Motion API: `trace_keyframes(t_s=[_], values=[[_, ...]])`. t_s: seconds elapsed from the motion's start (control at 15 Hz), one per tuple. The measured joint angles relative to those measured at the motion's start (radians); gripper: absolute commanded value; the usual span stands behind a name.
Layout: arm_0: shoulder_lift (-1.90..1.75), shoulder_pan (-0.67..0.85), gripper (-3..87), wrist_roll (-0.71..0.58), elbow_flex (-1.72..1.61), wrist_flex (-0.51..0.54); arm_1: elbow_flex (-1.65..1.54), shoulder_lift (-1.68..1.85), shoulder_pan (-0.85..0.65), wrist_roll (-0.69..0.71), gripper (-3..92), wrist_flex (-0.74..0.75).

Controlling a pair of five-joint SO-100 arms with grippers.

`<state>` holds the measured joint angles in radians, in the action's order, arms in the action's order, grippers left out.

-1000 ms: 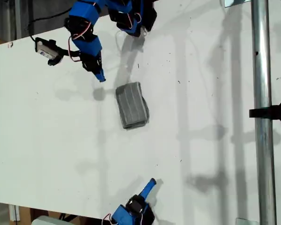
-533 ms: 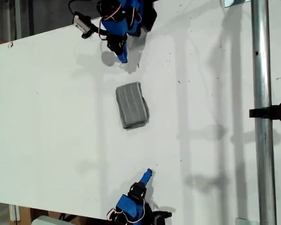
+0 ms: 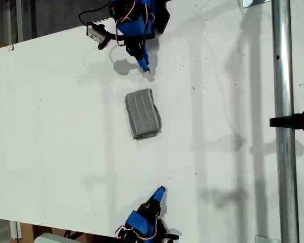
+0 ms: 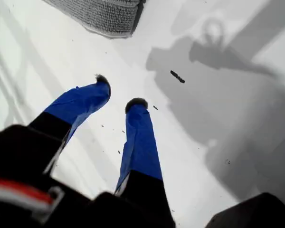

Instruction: Grasp corners of a towel and fold twice.

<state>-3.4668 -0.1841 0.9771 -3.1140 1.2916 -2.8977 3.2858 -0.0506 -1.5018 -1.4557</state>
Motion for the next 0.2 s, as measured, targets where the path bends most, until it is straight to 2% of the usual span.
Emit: trace_keyframes(t_s=[0.2], values=[[0.0, 0.002, 8.3, -0.011, 0.0, 0.0, 0.0, 0.0, 0.009, 0.002, 12.4, 0.0]])
